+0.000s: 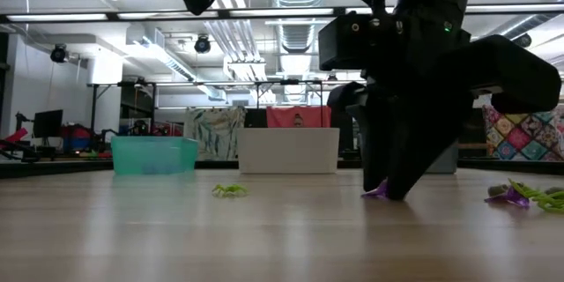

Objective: Sort Halloween decoration
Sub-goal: Put the purple witch hat into the light blue bin

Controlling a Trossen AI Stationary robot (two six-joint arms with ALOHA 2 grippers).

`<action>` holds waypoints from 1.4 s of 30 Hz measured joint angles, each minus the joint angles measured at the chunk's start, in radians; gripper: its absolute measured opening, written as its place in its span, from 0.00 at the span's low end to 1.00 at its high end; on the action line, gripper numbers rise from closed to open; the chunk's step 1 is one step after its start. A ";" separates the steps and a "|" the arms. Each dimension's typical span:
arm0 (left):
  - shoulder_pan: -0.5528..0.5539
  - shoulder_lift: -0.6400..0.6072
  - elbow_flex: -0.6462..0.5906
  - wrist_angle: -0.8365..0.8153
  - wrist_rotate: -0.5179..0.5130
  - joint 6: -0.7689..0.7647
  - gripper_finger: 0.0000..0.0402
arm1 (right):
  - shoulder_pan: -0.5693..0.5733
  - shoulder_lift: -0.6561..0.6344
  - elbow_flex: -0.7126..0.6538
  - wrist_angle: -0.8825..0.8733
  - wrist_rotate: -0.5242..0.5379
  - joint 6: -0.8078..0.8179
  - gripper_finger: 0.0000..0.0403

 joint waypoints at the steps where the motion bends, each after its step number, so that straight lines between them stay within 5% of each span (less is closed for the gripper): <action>1: 0.000 0.000 0.000 0.000 0.000 0.000 0.11 | 0.000 0.000 0.000 0.003 0.001 0.000 0.29; 17: 0.000 0.000 0.000 0.012 0.000 -0.001 0.11 | -0.001 0.002 0.000 0.036 0.013 0.002 0.04; 31: -0.057 -0.013 -0.001 0.047 -0.002 -0.003 0.11 | -0.026 -0.020 -0.002 0.079 0.007 -0.027 0.02; 42: -0.295 -0.194 -0.001 -0.017 -0.311 0.102 0.11 | -0.181 -0.061 -0.002 0.429 0.014 -0.136 0.02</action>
